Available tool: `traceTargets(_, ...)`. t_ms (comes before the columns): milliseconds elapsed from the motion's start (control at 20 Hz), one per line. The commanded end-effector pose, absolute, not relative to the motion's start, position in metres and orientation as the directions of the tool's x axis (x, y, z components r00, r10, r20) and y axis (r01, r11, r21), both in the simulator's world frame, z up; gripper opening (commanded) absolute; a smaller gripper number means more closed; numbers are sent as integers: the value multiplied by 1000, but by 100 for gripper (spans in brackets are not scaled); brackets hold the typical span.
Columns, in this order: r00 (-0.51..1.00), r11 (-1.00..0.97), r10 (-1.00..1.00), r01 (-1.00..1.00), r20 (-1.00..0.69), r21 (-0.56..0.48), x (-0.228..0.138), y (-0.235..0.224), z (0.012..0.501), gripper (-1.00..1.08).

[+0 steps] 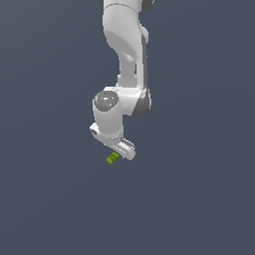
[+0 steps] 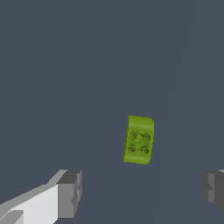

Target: Pick up the object and move it to a goal position.

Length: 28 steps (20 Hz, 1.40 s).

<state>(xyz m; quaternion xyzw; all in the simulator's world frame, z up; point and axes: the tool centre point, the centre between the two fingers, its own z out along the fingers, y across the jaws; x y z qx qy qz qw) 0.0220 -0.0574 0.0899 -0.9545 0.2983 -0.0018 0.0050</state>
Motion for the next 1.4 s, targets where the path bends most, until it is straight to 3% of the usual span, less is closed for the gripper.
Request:
traceTargets(0, 791, -791, -612, -612, 0, -7, 22, -64, 79, 100)
traceTargets(1350, 743, -743, -669, -669, 0, 0, 22, -73, 12, 100)
